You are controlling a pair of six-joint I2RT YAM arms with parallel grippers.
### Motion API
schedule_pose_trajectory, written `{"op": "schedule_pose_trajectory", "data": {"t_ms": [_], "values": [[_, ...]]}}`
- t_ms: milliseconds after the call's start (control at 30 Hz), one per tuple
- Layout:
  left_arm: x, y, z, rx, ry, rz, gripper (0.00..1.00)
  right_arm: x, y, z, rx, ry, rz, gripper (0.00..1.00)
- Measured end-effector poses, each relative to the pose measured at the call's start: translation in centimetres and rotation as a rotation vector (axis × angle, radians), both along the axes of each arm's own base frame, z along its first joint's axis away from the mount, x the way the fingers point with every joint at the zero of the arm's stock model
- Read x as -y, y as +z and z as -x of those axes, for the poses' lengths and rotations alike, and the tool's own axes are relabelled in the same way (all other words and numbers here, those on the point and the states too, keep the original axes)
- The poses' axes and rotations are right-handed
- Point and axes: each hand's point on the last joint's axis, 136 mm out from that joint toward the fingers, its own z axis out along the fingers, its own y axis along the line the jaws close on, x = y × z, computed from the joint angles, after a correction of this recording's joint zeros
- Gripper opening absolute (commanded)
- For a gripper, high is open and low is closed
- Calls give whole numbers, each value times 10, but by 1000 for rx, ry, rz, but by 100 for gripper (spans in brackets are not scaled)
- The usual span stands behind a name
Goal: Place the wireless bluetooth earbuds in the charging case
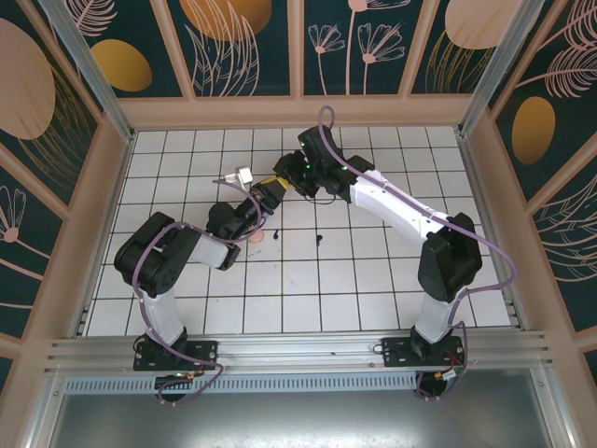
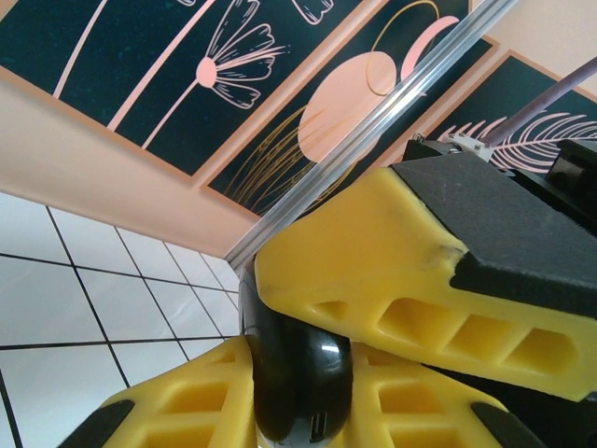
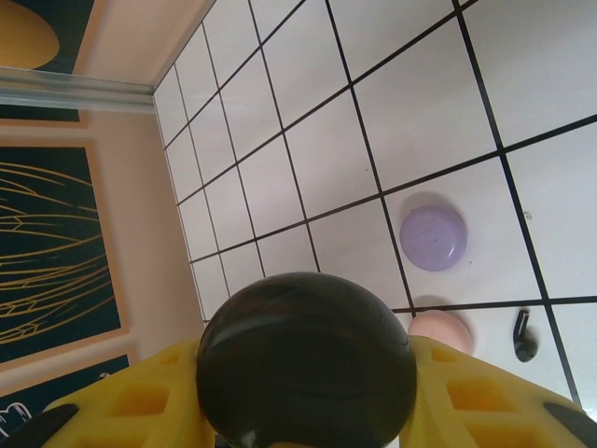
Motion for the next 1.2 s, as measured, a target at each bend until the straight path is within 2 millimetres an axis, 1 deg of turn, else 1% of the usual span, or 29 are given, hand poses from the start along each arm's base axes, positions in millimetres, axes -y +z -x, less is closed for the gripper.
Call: {"op": "schedule_pose_trajectory", "data": {"t_ms": [67, 100, 133, 233, 333, 400, 467, 567, 633, 700, 733, 767, 833, 1033, 1133, 1200], "values": [[0, 0, 0, 0, 0, 0, 10, 0, 0, 0, -2, -2, -1, 28], [0, 0, 0, 0, 0, 0, 8, 0, 0, 0, -2, -2, -1, 31], [0, 0, 0, -1, 0, 0, 5, 0, 0, 0, -2, -2, -1, 38], [0, 0, 0, 2, -2, 1, 1, 0, 0, -1, -5, -10, -6, 67], [1, 1, 1, -6, -5, 9, 0, 2, 6, -5, 12, -22, -17, 84], [1, 1, 1, -8, -7, 12, 0, 7, 15, -8, 40, -31, -27, 86], [1, 0, 1, -14, -10, 16, 0, 18, 32, -11, 82, -52, -45, 86], [4, -2, 3, -24, -31, 8, 0, 44, 64, -11, 166, -85, -69, 86], [8, -3, 5, -39, -57, -9, 0, 64, 84, -6, 232, -94, -80, 85], [14, -2, 8, -49, -95, -32, 0, 81, 95, 1, 299, -87, -82, 84], [17, 1, 10, -47, -118, -50, 0, 88, 98, 6, 331, -72, -75, 84], [20, 4, 11, -44, -136, -62, 0, 94, 97, 10, 358, -55, -68, 84], [26, 13, 17, -26, -182, -101, 0, 105, 89, 18, 412, -2, -29, 83], [41, 36, 36, 40, -314, -205, 0, 132, 48, 37, 538, 156, 106, 84], [49, 36, 45, 49, -392, -247, 0, 139, 33, 48, 584, 232, 124, 84], [53, 32, 50, 41, -438, -266, 0, 140, 26, 53, 604, 275, 117, 84]]}}
